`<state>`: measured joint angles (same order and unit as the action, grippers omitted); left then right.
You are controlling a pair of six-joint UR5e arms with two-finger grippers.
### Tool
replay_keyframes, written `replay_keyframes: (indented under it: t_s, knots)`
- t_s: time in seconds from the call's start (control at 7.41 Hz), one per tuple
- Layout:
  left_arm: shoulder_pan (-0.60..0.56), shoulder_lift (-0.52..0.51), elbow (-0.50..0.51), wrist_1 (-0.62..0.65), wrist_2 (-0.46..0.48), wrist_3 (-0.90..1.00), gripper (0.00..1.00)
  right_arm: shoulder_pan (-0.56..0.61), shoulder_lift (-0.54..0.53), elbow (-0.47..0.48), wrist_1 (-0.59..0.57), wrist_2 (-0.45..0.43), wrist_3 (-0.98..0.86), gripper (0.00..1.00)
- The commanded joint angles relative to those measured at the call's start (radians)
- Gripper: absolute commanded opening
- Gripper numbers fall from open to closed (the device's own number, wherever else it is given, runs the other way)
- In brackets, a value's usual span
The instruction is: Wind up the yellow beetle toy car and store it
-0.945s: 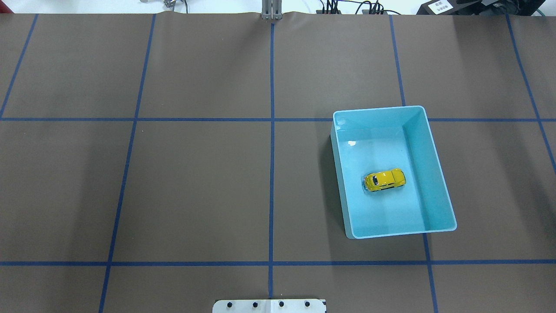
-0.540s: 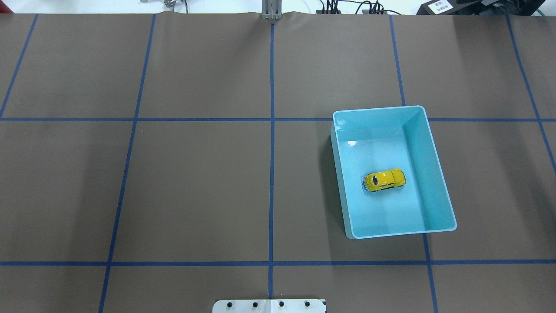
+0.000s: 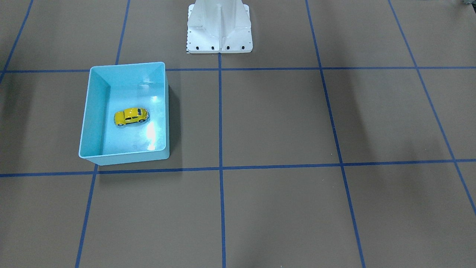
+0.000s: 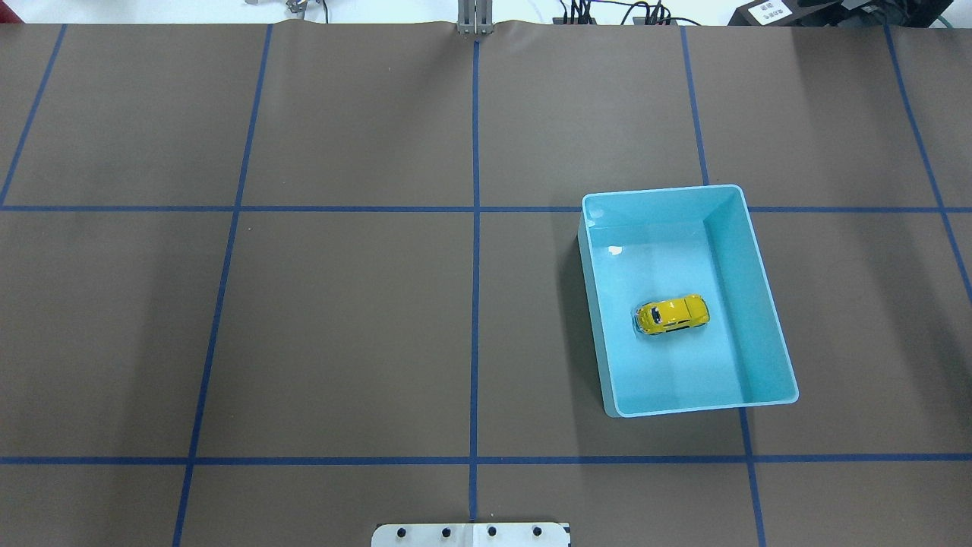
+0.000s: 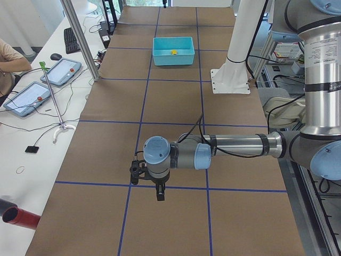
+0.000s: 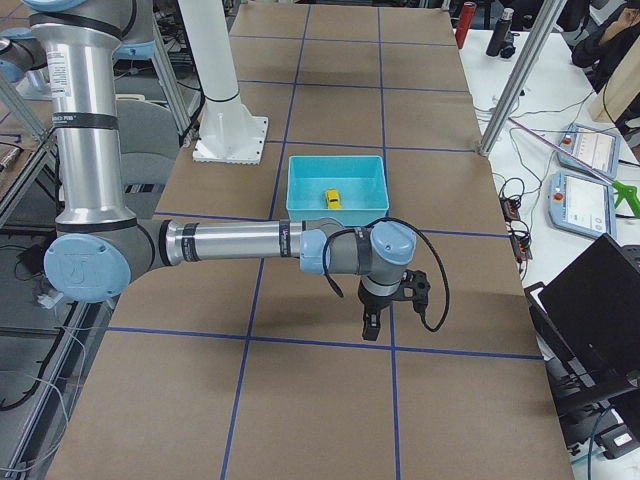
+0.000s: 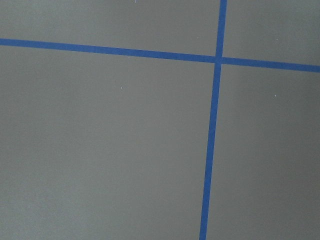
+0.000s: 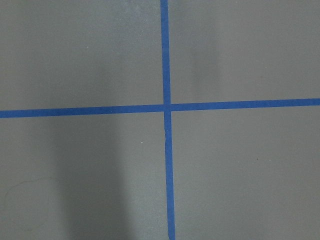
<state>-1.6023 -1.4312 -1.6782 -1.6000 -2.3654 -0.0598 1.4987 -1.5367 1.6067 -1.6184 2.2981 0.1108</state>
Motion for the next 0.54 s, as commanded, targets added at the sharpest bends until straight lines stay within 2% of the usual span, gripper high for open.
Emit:
replay_keyframes:
  t_s: [0.0, 0.41]
  knots:
    - [0.001, 0.0, 0.0, 0.0, 0.0, 0.0, 1.0, 0.0, -0.002, 0.002, 0.0, -0.002, -0.005, 1.0]
    - [0.001, 0.0, 0.0, 0.0, 0.0, 0.0, 1.0, 0.002, -0.002, 0.004, 0.0, 0.0, -0.01, 1.0]
